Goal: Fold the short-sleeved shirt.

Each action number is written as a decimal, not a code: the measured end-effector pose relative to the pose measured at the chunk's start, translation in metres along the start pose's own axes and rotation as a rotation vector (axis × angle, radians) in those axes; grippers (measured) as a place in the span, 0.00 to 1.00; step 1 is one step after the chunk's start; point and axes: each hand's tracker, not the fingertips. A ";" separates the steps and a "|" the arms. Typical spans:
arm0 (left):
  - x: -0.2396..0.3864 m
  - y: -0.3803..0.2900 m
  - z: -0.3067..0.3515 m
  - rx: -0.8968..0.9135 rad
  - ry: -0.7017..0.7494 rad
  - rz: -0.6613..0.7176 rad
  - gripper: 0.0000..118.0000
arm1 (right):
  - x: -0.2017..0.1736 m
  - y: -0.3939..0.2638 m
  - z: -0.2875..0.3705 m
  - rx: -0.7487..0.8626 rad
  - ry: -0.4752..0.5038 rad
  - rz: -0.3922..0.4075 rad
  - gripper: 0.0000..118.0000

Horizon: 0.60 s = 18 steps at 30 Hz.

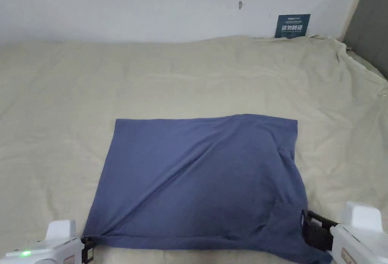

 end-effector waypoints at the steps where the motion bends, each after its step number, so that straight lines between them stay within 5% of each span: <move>1: 0.000 0.001 0.001 0.007 -0.008 0.005 0.01 | 0.003 -0.008 -0.009 -0.037 -0.004 0.000 0.87; 11: 0.001 0.010 0.009 0.038 -0.039 0.039 0.01 | -0.003 -0.054 -0.039 -0.244 0.001 -0.025 0.82; 18: 0.002 0.012 0.006 0.041 -0.038 0.054 0.01 | 0.003 -0.053 -0.050 -0.233 0.016 0.012 0.13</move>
